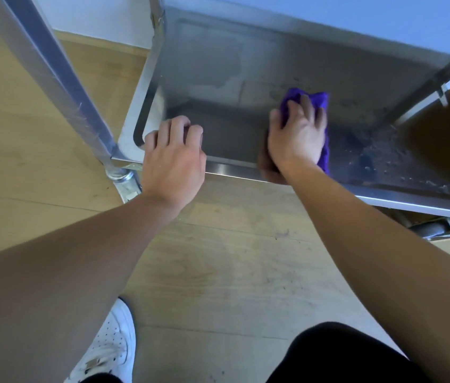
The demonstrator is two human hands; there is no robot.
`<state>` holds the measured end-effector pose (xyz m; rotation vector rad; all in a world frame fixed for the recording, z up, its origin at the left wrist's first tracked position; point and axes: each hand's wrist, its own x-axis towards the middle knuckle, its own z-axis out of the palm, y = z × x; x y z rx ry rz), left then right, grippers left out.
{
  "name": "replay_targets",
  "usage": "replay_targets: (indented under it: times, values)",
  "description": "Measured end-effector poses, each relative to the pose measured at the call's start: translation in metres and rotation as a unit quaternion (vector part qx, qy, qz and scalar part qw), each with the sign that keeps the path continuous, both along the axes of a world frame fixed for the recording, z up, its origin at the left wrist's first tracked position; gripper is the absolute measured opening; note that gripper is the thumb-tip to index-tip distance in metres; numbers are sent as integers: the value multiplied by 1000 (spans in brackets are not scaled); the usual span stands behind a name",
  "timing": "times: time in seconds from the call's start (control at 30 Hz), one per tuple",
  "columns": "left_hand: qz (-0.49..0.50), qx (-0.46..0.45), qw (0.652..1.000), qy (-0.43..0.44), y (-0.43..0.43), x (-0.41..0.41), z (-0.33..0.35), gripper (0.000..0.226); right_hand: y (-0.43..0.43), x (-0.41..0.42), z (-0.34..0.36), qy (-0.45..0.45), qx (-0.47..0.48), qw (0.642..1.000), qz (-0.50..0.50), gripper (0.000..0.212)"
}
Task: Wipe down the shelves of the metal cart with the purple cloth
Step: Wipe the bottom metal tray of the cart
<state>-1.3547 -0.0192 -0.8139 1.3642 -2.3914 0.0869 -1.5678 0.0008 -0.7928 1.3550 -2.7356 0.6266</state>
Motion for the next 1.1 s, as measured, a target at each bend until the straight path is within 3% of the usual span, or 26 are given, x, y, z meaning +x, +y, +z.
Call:
replay_targets:
  times: [0.13, 0.23, 0.3, 0.43, 0.5, 0.73, 0.93, 1.1]
  values:
    - [1, -4, 1000, 0, -2, 2, -2, 30, -22, 55, -1, 8, -5, 979, 202, 42]
    - [0, -2, 1000, 0, -2, 3, 0, 30, -29, 44, -2, -16, -27, 961, 274, 40]
    - [-2, 4, 1000, -2, -1, 3, 2, 32, -24, 12, -5, -10, -48, 967, 249, 40]
    - [-4, 7, 1000, -7, 2, 3, 4, 37, 3, -52, -2, -21, -31, 999, 22, 40]
    - [2, 8, 1000, -11, 3, 3, 4, 33, 5, -47, -1, -37, -17, 999, -19, 42]
    - [14, 4, 1000, -27, 2, 2, 2, 27, -3, 52, 0, -5, -11, 979, 204, 40]
    - [15, 28, 999, -14, 7, -10, 10, 29, 8, 28, 1, -51, -19, 981, 186, 38]
    - [-60, 32, 998, 17, 30, -53, 20, 33, 28, -1, 3, -33, -1, 986, 163, 39]
